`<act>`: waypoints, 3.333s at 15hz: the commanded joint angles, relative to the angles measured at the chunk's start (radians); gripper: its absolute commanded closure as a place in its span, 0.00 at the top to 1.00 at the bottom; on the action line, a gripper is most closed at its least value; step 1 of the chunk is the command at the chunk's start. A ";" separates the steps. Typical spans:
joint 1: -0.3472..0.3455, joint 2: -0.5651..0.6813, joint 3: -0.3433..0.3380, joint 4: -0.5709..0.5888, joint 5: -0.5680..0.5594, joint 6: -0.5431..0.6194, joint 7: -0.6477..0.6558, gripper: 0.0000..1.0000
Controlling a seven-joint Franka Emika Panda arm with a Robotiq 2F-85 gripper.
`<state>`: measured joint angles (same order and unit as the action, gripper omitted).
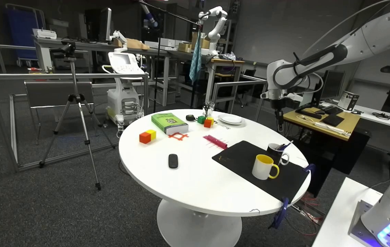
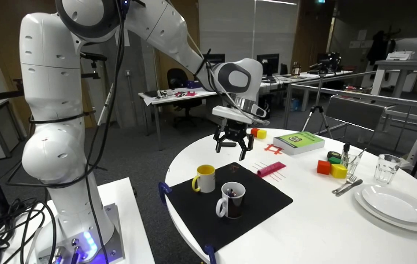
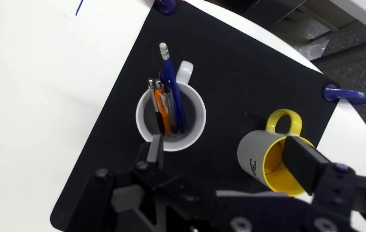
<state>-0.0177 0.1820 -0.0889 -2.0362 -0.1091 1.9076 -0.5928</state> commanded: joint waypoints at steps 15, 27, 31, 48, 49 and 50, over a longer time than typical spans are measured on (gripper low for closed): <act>-0.014 0.124 0.061 0.017 -0.230 -0.022 -0.007 1.00; -0.029 0.180 0.060 0.014 -0.259 -0.005 -0.001 1.00; -0.031 0.193 0.059 0.013 -0.262 0.011 0.005 1.00; -0.028 0.219 0.057 0.036 -0.260 0.068 0.039 1.00; -0.027 0.220 0.057 0.037 -0.261 0.072 0.041 1.00; -0.027 0.223 0.057 0.038 -0.262 0.075 0.045 1.00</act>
<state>-0.0292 0.3838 -0.0405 -2.0259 -0.3473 1.9721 -0.5726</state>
